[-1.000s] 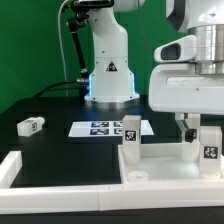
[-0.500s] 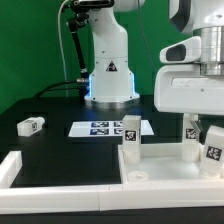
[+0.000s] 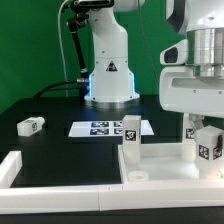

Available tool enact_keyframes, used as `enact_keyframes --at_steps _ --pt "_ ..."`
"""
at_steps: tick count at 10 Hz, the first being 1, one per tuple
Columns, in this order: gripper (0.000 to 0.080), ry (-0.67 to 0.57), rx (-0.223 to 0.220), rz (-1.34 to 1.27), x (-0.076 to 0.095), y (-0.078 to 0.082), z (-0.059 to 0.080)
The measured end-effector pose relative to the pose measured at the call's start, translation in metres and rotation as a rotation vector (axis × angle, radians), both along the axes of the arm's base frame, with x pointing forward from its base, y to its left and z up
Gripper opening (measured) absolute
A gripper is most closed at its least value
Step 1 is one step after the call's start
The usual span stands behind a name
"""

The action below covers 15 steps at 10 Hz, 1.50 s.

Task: Assemble square table

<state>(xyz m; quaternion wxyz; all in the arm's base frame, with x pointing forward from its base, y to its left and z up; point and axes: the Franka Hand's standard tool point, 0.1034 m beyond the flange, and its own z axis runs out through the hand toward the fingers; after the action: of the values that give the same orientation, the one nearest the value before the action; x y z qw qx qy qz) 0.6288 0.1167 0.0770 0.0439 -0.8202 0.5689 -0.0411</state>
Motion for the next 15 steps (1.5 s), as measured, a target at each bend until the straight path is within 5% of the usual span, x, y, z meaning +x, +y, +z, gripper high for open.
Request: enact_keyframes --at_steps 3,5,8,9,10,11,15 --pt "0.0295 0.046 0.176 -0.385 -0.001 -0.004 -0.002" --pt "0.0295 0.063 0.223 -0.589 0.000 -0.004 -0.003" --pt "0.0303 0.058 0.208 -0.551 -0.001 -0.004 -0.003" --pt "0.0472 0.025 0.151 -0.417 0.000 0.003 -0.003" --pt "0.0472 -0.024 0.090 -0.206 0.001 0.013 -0.001" --pt "0.0613 -0.041 0.065 -0.039 0.000 0.019 0.000" --pt "0.0648 -0.055 0.025 0.212 -0.002 0.016 -0.001"
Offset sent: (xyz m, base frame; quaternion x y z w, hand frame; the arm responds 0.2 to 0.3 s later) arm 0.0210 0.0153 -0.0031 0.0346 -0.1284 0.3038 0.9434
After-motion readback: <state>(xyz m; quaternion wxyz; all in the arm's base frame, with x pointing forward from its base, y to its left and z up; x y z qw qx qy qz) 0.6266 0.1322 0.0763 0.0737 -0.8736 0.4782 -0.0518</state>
